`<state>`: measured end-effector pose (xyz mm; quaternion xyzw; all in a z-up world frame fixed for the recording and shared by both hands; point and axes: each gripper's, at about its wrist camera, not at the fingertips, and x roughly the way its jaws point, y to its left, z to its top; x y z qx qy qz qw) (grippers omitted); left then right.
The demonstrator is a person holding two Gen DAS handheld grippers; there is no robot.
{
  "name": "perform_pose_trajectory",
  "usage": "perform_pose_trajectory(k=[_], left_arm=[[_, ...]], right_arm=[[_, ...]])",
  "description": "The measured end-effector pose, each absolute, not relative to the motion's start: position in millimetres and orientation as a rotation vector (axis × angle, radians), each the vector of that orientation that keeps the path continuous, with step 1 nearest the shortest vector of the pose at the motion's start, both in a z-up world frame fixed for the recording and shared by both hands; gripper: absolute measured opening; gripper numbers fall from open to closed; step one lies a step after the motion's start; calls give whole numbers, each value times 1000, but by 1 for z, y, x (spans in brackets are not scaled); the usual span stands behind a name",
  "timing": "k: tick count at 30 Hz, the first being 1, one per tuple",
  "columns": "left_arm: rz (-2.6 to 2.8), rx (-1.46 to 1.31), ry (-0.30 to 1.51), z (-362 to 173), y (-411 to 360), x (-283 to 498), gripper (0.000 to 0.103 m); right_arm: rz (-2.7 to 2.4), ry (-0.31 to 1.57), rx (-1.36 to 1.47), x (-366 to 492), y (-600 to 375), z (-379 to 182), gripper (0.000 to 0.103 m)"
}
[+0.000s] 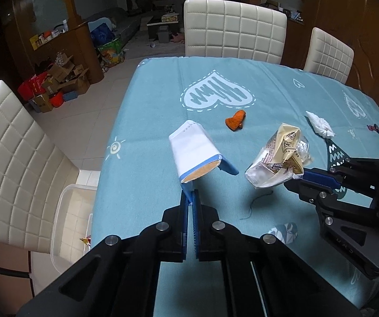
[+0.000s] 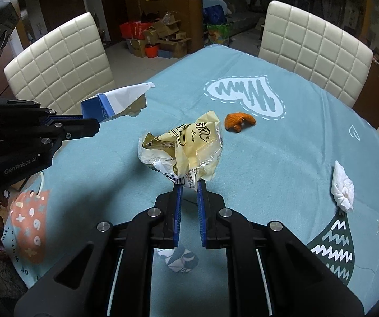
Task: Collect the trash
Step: 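Carry the white box and cream wrapper to the clear bin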
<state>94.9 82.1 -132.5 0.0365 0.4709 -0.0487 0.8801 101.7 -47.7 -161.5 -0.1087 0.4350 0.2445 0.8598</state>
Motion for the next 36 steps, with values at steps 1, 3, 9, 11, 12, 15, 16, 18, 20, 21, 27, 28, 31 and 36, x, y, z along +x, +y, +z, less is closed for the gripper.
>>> perform_pose_trajectory(k=[1,3,9,11,12,15,16,18,20,21,27,28,31,36], left_arm=[[-98,78,977,-131,83,91,3],[-93,81,969,-127,84,84,3],[-59,66,947,-118,96,66,3],[-44,60,946,-117,102,61,3],[-38,58,946,-116,104,60,3],[-6,47,947,-116,116,54,4],[7,41,948,-116,121,53,3],[29,32,947,-115,130,49,3],[54,21,945,-114,140,46,4],[68,16,944,-114,145,44,4],[140,-17,948,-115,180,32,4],[151,-23,949,-116,186,31,4],[182,-36,953,-117,202,26,4],[244,-56,957,-121,235,21,4]], right_arm=[[516,908,-229,99,-47,-160,13],[525,901,-233,93,-44,-156,13],[553,880,-252,83,-31,-148,13],[566,873,-259,81,-25,-145,13],[573,871,-262,79,-21,-144,13],[596,864,-271,77,-10,-141,13],[607,862,-274,76,-4,-140,13],[620,860,-278,75,3,-138,13],[641,854,-289,74,14,-137,13],[648,852,-293,74,18,-136,13],[710,841,-321,70,55,-132,13],[720,838,-326,69,61,-132,13],[751,836,-338,69,80,-131,13],[793,823,-364,69,115,-128,13]])
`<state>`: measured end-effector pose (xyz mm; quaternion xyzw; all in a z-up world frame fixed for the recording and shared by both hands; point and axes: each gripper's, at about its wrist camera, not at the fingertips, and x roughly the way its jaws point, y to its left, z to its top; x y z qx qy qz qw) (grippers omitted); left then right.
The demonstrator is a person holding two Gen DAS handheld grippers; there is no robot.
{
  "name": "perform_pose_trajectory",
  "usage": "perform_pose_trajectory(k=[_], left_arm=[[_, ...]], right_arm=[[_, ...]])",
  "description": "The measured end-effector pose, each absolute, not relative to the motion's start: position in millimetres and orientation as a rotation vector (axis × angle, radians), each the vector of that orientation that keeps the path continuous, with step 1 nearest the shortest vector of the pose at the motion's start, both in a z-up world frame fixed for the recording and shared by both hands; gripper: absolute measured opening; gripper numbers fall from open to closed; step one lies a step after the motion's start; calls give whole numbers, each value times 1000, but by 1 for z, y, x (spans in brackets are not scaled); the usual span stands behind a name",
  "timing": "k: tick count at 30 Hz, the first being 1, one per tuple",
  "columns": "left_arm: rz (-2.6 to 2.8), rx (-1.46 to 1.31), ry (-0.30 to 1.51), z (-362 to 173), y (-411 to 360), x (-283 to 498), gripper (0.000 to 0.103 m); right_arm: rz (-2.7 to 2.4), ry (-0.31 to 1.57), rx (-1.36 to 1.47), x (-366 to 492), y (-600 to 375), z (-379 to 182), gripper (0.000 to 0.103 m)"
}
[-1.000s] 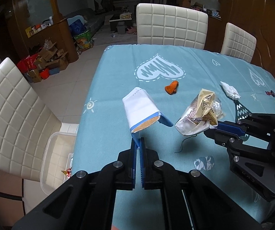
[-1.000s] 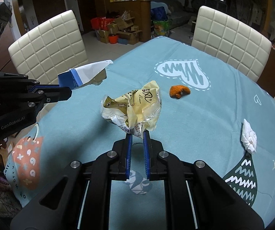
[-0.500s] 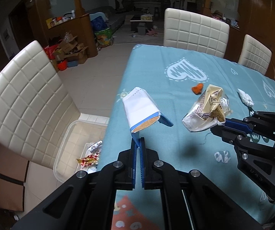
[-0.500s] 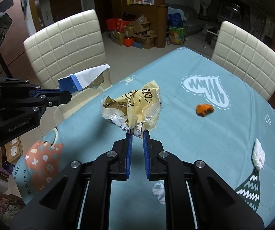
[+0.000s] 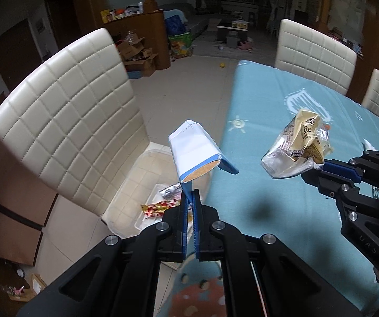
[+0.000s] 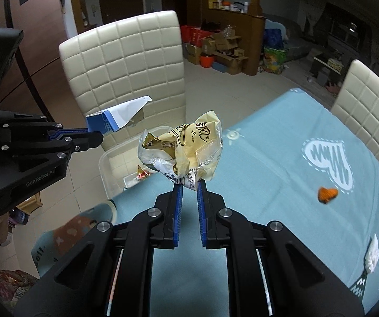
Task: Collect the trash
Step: 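Carry the white box and cream wrapper to the clear bin, then open the left tool over the bin while the right releases the cream wrapper in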
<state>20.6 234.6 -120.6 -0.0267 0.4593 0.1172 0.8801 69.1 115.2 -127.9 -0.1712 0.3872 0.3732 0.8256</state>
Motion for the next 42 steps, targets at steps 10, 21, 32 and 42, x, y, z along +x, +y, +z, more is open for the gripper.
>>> perform_pose_trajectory(k=[10,21,32,42], left_arm=[[317,-100,991,-132,287,27,5],[404,-132,1000,-147,325,36,93],[492,-179,1026,-163,359,24,93],[520,-211,1026,-163,368,16,93]], right_arm=[[820,826,-388,85,167,-131,13],[838,881,-423,107,197,-151,14],[897,930,-472,118,234,-172,17],[843,876,-492,112,232,-167,83]])
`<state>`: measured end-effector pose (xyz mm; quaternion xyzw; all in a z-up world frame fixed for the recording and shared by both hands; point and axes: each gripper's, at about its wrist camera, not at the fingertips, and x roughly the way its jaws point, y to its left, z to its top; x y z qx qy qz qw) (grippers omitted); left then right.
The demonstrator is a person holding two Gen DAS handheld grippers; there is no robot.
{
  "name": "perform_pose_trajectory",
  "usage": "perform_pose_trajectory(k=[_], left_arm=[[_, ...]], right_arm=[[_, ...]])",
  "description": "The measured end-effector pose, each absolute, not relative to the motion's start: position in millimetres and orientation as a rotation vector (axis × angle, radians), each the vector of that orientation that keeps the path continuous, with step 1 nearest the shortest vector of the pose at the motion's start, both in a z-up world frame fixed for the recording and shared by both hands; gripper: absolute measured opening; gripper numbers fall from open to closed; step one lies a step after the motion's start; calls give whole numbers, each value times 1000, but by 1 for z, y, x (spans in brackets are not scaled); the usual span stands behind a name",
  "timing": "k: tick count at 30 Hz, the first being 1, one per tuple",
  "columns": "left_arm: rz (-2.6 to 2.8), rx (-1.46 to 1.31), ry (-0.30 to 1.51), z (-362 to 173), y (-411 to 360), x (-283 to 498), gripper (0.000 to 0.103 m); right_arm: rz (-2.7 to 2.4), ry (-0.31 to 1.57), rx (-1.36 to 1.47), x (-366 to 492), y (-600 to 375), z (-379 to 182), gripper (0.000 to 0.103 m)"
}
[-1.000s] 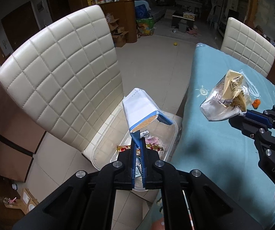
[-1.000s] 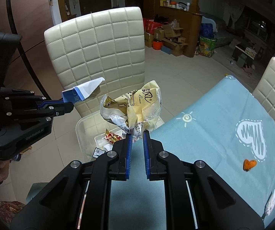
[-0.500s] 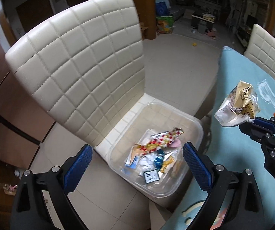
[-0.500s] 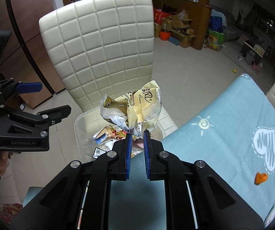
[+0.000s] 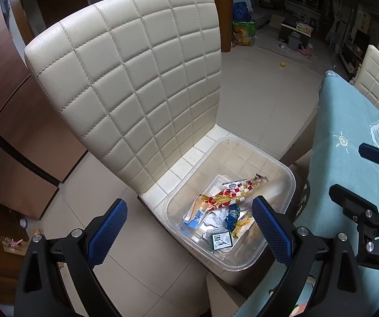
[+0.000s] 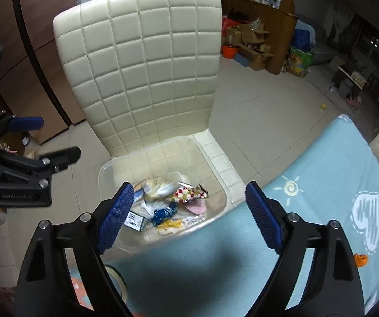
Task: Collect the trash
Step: 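Open the left tool over the bin while the right releases the cream wrapper in, then move both tools back over the table toward the orange peel and tissue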
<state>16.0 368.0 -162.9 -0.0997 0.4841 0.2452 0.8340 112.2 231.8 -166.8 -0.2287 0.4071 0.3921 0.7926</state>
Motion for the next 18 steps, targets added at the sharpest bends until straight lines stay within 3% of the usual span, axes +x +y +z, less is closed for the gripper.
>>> perform_pose_trajectory(k=[18], left_arm=[[293,-59,945,-109,237,42,93]], right_arm=[[572,843,-280,98,72,-124,85]])
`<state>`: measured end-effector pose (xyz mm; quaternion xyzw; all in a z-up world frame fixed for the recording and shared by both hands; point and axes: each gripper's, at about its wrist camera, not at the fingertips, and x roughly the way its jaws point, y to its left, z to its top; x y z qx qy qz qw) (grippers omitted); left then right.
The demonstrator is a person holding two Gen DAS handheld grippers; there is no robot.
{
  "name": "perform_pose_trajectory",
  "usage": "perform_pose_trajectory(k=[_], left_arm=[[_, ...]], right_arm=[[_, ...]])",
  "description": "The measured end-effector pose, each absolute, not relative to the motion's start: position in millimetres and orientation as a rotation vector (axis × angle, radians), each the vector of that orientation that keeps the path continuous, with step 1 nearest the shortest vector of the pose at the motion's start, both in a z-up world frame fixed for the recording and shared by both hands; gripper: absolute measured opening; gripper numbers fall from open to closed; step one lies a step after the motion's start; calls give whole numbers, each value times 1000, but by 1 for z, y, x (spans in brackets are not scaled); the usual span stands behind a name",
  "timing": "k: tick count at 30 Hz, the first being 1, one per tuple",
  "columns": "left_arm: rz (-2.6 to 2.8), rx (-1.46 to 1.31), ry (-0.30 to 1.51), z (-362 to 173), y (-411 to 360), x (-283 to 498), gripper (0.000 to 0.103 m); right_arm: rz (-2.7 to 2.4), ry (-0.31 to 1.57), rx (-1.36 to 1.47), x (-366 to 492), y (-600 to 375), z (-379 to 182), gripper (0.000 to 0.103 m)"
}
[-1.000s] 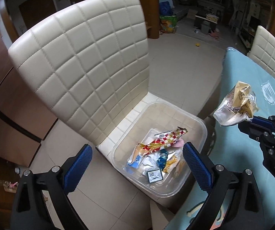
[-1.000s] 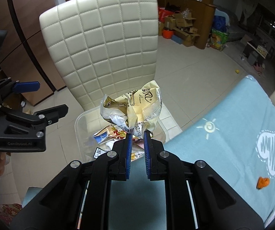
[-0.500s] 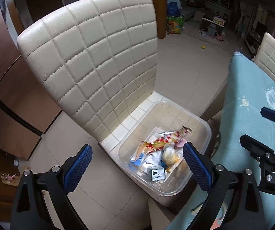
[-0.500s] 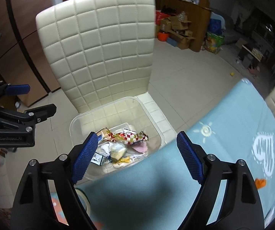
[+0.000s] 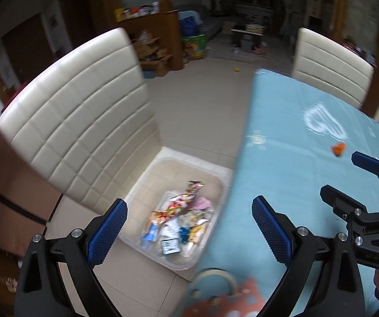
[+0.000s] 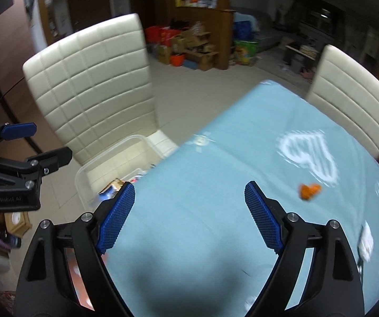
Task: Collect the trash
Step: 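Move both tools back over the table toward the orange peel and tissue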
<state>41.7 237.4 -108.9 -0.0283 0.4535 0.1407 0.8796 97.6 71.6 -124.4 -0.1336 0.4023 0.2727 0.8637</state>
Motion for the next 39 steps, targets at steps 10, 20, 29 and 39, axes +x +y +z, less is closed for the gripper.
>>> perform_pose_trajectory(k=[10,20,29,39], left_arm=[[97,57,938,-107,116,59,93],[-46,138,917,-96,19,72,93],[-109,194,906,-96,-23,83,93],[-101,230,917,-108,-23,105,93]], right_arm=[[380,859,-185,80,-48,-122,85],[231,838,-96,66,-143,-114,86],[148,830,-56,68,-185,-109,90],[141,876,-32,102,-188,-130,90]])
